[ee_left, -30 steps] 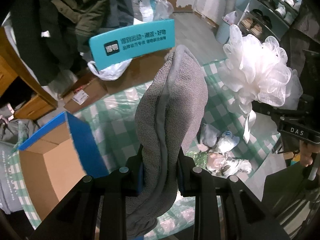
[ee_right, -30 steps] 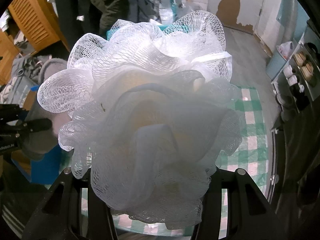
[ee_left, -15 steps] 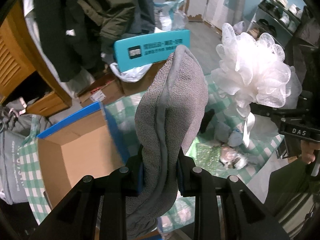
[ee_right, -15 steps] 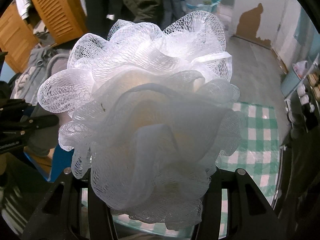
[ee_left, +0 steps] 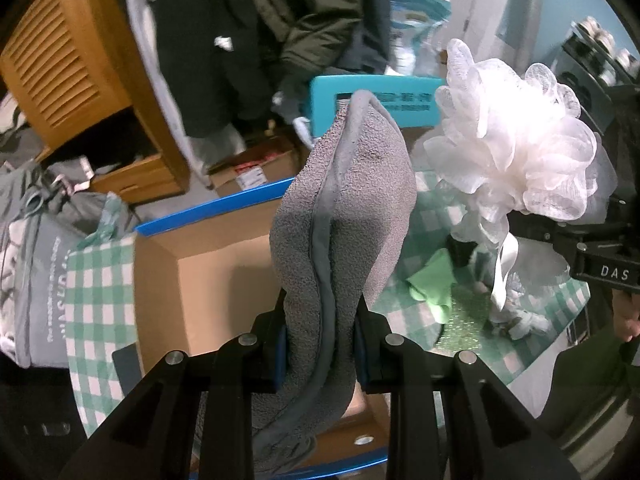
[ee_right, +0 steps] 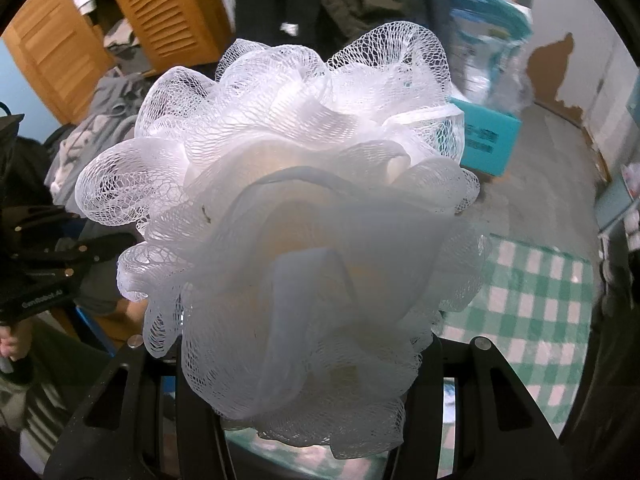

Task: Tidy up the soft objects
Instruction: 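Lift the grey sock and white puff and carry both over the shoebox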

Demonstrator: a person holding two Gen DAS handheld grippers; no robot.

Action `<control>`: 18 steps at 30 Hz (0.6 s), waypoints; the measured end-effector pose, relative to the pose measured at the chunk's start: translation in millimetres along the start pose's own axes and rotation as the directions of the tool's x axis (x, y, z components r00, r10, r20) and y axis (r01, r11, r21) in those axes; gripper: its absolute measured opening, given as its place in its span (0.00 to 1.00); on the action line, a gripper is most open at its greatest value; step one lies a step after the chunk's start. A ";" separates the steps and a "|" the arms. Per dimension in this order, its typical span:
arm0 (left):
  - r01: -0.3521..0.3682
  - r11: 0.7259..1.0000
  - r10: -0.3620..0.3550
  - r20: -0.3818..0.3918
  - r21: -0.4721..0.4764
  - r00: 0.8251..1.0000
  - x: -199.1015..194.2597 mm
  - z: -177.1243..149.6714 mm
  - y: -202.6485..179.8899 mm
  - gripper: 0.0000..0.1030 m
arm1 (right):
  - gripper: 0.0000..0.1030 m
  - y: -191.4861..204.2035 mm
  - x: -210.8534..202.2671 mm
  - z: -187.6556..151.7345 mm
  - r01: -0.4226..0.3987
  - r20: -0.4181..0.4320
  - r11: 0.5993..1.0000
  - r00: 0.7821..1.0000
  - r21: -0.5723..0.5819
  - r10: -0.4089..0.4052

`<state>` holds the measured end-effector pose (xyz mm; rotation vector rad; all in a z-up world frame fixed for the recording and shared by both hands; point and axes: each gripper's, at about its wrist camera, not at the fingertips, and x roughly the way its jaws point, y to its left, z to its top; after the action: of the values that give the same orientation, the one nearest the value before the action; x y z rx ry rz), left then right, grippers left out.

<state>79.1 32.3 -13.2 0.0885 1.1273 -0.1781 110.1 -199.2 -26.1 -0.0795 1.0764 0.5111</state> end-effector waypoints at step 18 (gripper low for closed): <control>-0.096 0.973 0.081 -0.076 -0.211 0.994 23.4 -24.9 93.7 0.25 | 0.46 83.8 60.1 46.1 -0.087 -0.077 0.995 0.994 -0.052 0.083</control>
<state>84.1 126.1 -46.8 -0.0475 1.2005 0.0272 133.6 -89.6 -40.0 -0.1026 1.1426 0.6192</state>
